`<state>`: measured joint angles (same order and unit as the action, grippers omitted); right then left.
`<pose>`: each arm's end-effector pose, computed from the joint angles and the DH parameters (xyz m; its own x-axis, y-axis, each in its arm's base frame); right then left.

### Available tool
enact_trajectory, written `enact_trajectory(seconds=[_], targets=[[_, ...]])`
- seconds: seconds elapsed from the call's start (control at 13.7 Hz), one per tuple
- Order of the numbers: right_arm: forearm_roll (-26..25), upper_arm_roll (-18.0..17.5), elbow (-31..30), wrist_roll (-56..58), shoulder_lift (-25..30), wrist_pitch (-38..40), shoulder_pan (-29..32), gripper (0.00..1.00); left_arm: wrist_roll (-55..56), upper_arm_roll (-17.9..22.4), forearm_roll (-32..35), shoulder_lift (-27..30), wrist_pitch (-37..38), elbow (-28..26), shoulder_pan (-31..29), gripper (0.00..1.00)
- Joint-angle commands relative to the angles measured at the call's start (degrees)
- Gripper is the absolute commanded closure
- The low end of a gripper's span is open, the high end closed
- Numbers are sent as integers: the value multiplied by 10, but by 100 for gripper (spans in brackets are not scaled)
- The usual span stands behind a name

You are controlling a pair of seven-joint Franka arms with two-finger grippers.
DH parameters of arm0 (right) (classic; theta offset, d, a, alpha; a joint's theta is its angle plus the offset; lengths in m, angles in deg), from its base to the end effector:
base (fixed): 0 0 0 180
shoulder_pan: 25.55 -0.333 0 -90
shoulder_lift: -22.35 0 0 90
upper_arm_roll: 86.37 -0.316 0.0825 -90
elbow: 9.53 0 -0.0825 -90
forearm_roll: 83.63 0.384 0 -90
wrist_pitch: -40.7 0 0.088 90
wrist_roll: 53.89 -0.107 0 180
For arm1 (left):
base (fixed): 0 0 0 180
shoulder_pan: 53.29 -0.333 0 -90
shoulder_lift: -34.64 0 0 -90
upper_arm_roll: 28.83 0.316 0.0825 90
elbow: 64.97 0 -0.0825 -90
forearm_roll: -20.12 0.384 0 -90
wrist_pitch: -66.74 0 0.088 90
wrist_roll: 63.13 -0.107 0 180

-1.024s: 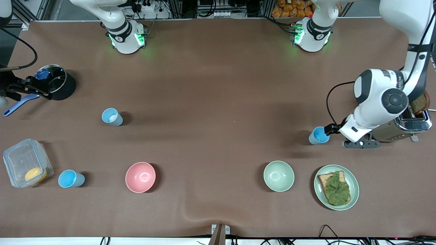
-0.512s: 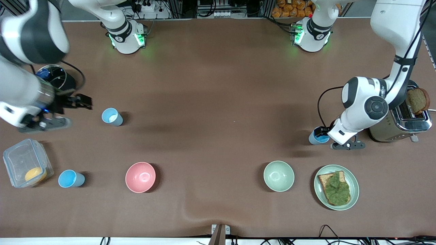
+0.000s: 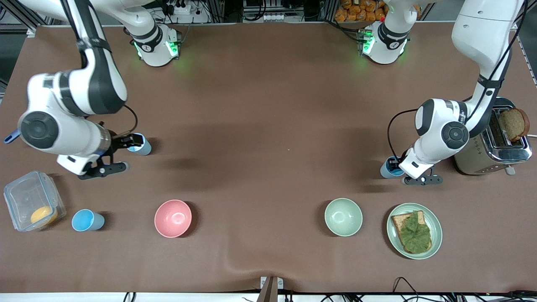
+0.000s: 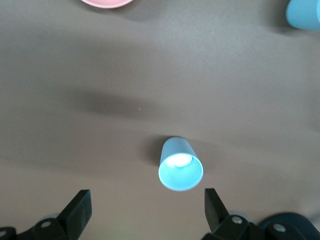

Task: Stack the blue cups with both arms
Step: 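Grasp the blue cup with the left gripper while the right gripper grasps another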

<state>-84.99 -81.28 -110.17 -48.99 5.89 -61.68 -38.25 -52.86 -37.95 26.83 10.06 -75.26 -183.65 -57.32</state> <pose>0.6004 0.0817 0.3860 0.9426 0.2143 -0.2562 0.2279 -0.9734 0.0245 0.5862 -0.0516 0.2218 0.9998 0.0113 -0.0133 0.0112 -0.9999 -0.0072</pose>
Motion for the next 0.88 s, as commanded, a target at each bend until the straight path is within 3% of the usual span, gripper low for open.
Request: enact_trajectory(seconds=[0.0,0.44,0.8], targets=[[-5,1,-109,-6,31,-94,-2,0,26,-3,13,9,-8,-3,-2,100],[-3,1,-216,-8,26,-186,3,0,21,-5,13,48,-7,8,-1,100],[-4,2,-238,-8,21,-194,10,0,20,-29,13,68,-5,21,-1,100]])
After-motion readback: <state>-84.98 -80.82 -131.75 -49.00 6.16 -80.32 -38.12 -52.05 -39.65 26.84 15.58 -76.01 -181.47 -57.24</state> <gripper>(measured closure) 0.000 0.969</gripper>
